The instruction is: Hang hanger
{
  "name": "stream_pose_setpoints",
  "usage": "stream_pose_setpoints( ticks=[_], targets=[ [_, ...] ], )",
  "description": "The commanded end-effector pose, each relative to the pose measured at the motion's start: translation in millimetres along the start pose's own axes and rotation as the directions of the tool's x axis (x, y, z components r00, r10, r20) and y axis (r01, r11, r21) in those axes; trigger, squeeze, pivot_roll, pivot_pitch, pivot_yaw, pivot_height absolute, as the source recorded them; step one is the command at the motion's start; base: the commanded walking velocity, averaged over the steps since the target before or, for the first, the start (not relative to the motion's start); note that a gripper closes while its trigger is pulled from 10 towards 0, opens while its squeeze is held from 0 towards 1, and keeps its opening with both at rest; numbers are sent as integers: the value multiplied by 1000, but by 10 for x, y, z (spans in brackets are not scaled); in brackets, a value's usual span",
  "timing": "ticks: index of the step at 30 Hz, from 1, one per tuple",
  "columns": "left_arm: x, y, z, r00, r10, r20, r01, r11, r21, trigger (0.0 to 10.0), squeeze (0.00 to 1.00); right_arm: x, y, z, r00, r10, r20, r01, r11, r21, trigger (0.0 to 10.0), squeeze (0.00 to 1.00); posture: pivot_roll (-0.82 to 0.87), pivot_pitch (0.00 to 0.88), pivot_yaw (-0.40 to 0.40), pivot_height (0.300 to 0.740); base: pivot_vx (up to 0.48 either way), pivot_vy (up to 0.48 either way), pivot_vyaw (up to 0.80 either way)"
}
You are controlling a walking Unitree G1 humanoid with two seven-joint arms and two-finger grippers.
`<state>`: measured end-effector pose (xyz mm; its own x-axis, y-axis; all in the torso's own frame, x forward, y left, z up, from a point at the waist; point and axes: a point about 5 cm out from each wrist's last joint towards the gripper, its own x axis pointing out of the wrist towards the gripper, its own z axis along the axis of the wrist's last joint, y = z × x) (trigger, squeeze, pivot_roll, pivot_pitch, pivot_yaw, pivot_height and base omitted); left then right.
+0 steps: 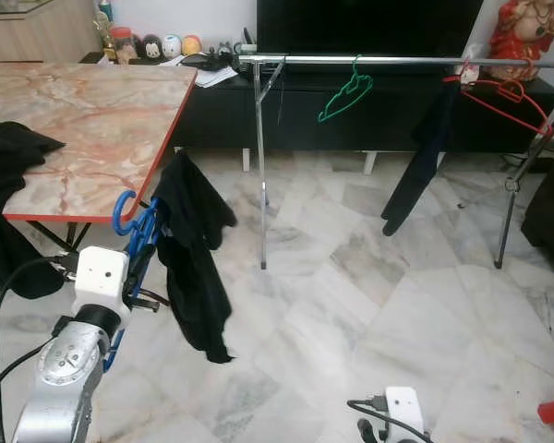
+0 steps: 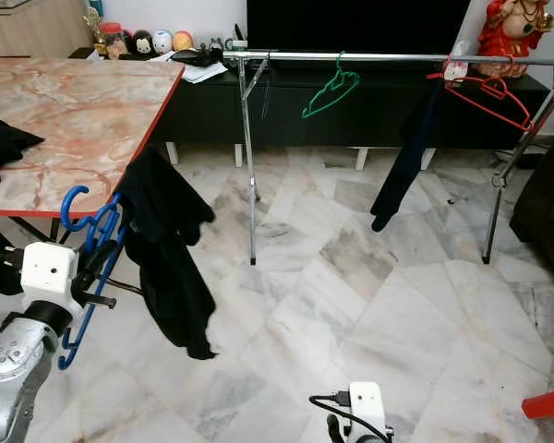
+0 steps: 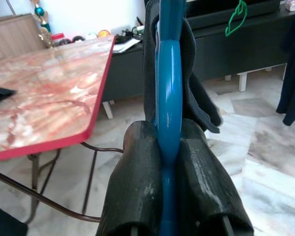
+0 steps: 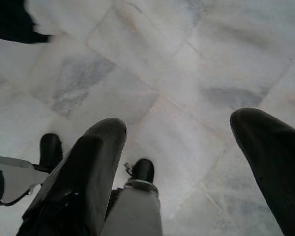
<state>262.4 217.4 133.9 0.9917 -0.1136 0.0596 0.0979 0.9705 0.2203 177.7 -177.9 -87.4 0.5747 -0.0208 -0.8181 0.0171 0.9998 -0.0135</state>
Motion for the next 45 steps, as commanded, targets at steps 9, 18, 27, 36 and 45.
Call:
stream_pose_setpoints(
  ticks=[9,18,27,36,45],
  targets=[
    [153,-415,182,989,-96,116,104,993,-60,10000,0,4,-144,381,975,-82,208,77,997,31,10000,0,99,0,-5,740,0,0,0],
    [225,-552,173,974,-188,123,192,981,-27,10000,0,-96,-233,797,871,-34,490,-4,997,77,10000,1000,49,0,-1,740,0,0,0],
    [290,-665,189,966,-220,139,226,974,-30,10000,0,-170,-189,1045,784,-55,618,2,996,85,10000,0,44,0,-5,740,0,0,0],
    [281,-684,176,968,-199,150,207,977,-42,10000,0,-383,-78,1251,621,-45,782,-21,997,74,0,0,43,0,-25,740,0,0,0],
    [338,-701,181,967,-200,158,210,977,-45,10000,0,-538,-129,1425,533,-78,843,-2,996,93,0,0,11,0,-12,740,0,0,0]
  ],
)
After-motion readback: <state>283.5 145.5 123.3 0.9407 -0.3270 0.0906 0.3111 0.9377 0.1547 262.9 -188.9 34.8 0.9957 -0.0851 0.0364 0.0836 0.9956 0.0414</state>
